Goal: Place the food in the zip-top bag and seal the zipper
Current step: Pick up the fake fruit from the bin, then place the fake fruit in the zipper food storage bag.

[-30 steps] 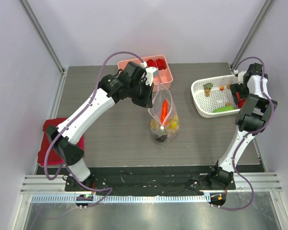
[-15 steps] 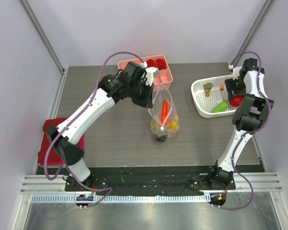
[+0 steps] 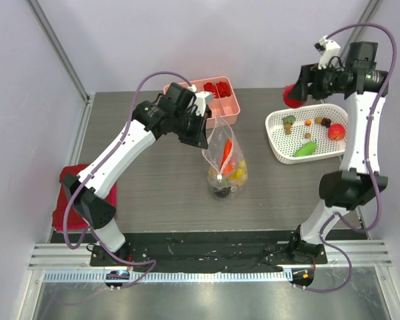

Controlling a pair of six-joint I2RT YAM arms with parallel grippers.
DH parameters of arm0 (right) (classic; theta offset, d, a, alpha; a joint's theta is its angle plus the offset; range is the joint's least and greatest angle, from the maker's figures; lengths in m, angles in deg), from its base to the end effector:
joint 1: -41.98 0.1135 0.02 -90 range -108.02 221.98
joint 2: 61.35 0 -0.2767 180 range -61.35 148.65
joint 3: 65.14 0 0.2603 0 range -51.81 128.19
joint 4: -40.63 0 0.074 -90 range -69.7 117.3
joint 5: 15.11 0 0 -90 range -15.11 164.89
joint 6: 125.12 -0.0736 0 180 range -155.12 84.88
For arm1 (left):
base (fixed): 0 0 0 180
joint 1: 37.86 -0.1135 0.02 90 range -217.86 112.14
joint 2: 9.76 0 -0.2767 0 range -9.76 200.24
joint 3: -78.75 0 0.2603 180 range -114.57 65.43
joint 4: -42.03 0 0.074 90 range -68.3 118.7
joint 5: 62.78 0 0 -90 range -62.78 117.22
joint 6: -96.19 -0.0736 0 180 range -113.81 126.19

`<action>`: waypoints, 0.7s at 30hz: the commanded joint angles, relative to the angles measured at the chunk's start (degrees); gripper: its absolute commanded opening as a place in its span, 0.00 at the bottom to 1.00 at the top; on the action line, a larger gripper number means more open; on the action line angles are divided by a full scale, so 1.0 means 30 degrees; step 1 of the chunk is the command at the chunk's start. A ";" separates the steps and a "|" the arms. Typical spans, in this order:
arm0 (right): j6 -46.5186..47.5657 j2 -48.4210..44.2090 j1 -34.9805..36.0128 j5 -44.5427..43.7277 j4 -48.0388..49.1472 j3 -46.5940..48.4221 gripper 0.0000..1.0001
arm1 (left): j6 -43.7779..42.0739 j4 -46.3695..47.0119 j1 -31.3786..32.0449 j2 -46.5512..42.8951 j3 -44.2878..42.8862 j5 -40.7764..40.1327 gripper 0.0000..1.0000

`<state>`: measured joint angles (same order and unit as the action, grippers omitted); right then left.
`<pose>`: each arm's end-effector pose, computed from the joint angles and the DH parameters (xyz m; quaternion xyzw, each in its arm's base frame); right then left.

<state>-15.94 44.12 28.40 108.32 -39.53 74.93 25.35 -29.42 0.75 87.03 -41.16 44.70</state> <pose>0.4011 -0.0552 0.4313 -0.1519 0.8803 0.1533 0.4226 0.2894 -0.2594 0.3828 0.2093 0.9014 -0.2942 0.2392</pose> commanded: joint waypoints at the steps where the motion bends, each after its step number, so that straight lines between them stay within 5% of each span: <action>1: -0.3720 -0.3687 0.2935 0.4646 0.2374 -0.1110 0.50 | 0.0265 0.0069 -0.0302 -0.0389 -0.0595 0.1205 0.00; 8: -0.8379 -0.7380 0.7450 0.6229 0.8179 -0.5060 0.50 | 0.0265 0.0157 -0.0360 -0.0711 -0.0594 0.1499 0.00; 21: -0.7745 -0.9698 1.1909 0.5005 0.9444 -1.1392 0.48 | 0.0469 0.0275 -0.0507 -0.1093 -0.1005 0.2084 0.00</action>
<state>-40.88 17.59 62.73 125.74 -13.73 44.57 25.85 -29.38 -0.50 86.81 -42.16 48.83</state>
